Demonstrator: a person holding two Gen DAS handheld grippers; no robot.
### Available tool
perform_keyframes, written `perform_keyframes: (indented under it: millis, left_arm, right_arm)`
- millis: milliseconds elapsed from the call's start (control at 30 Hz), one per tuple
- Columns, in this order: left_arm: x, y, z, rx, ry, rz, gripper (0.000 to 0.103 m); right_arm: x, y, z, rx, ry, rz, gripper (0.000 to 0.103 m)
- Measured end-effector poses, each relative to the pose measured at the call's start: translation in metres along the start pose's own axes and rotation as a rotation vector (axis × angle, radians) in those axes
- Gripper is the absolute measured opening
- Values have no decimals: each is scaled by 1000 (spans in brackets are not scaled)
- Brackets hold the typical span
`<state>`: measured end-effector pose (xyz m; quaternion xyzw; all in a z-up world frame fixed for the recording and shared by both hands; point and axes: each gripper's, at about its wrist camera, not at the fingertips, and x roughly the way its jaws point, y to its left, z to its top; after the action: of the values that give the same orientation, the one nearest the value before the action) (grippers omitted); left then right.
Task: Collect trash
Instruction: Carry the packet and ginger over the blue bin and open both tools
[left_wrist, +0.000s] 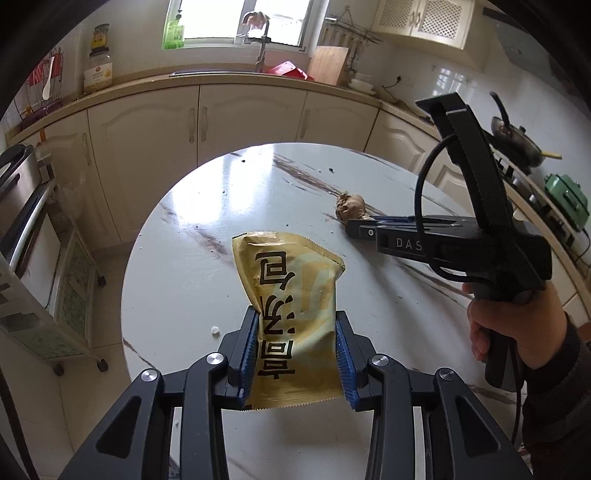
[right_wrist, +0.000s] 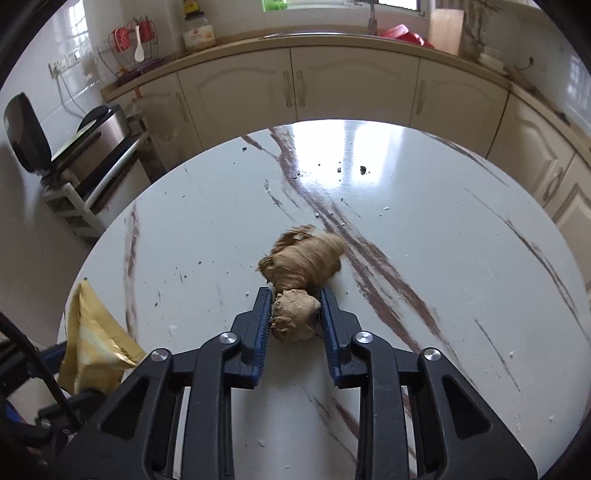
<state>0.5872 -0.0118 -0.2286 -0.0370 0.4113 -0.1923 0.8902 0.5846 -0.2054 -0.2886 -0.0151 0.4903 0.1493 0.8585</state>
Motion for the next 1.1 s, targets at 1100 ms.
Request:
perform_keyframes:
  millis: [1100]
  left_arm:
    - [-240,184,-237,-353,-18,193,34]
  right_arm:
    - [-86,271,-111,-170,-5,611,25]
